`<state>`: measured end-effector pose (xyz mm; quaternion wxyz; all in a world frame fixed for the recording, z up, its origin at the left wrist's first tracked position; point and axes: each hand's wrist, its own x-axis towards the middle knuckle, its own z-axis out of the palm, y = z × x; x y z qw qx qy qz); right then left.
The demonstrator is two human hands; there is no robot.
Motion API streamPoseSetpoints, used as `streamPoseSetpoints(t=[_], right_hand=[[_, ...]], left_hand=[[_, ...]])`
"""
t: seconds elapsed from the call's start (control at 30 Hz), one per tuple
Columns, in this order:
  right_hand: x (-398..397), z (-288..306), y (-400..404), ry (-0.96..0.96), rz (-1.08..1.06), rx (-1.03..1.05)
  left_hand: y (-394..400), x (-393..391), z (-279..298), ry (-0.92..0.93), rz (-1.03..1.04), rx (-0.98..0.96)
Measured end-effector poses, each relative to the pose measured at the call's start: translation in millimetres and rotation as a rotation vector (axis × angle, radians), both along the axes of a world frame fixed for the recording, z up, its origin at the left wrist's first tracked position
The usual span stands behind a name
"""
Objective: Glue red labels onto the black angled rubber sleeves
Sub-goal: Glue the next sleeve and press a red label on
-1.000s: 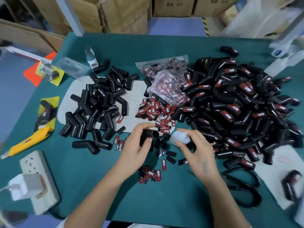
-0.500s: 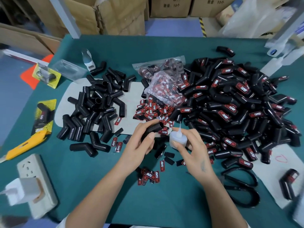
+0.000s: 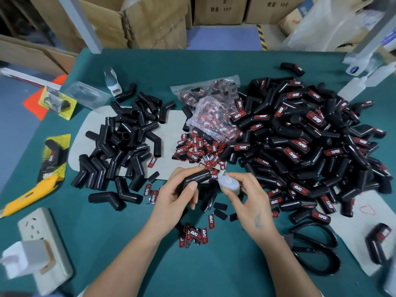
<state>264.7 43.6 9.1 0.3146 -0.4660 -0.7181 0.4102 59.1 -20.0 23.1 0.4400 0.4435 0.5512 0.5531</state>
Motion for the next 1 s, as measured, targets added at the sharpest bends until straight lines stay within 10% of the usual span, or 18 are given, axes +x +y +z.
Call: streamPoseSetpoints(t=[1.0], right_hand=[[-3.3, 2.1, -6.4, -0.006, 0.069, 0.026]], left_hand=[[-0.4, 3.2, -3.5, 0.01, 0.113, 0.055]])
